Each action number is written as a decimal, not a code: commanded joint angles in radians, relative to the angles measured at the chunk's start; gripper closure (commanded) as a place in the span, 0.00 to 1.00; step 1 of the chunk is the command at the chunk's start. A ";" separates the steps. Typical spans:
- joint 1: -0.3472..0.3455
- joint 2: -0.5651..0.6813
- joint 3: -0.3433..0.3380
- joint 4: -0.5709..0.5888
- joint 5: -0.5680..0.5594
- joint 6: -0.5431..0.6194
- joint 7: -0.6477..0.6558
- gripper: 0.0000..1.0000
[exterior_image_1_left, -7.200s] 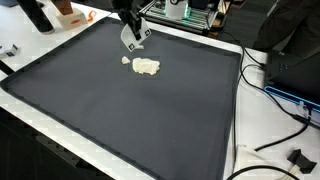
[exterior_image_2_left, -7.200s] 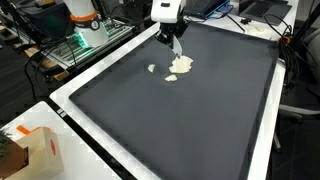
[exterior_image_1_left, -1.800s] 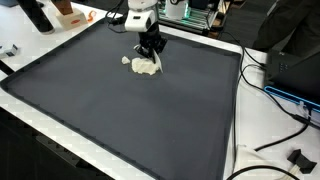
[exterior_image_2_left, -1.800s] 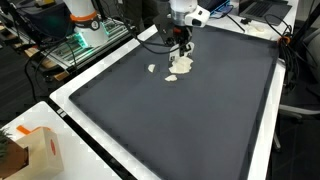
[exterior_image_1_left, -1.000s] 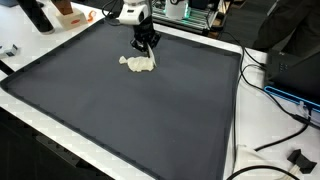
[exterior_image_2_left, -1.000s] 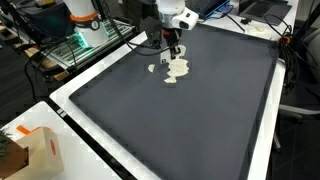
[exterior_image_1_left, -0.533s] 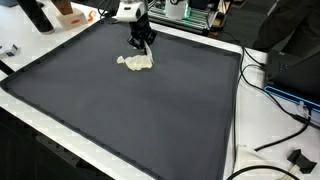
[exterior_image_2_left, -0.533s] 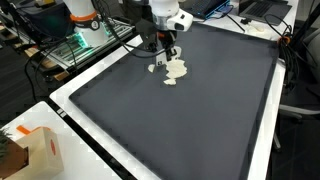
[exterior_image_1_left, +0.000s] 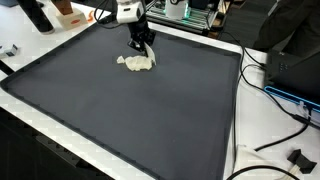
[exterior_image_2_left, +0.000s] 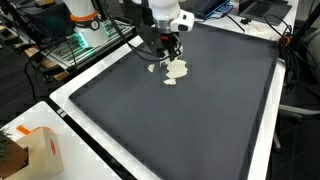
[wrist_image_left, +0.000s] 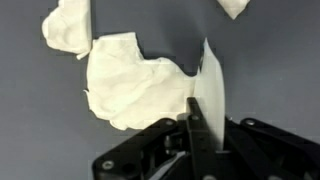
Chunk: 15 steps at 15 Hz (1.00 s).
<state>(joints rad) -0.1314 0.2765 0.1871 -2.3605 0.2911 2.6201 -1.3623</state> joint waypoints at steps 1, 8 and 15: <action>0.012 0.120 0.033 0.053 0.067 0.016 -0.025 0.99; 0.099 0.171 -0.010 0.123 -0.043 0.024 0.271 0.99; 0.143 0.197 -0.022 0.191 -0.165 -0.034 0.531 0.99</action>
<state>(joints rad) -0.0122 0.3670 0.1799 -2.2132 0.1778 2.5863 -0.9150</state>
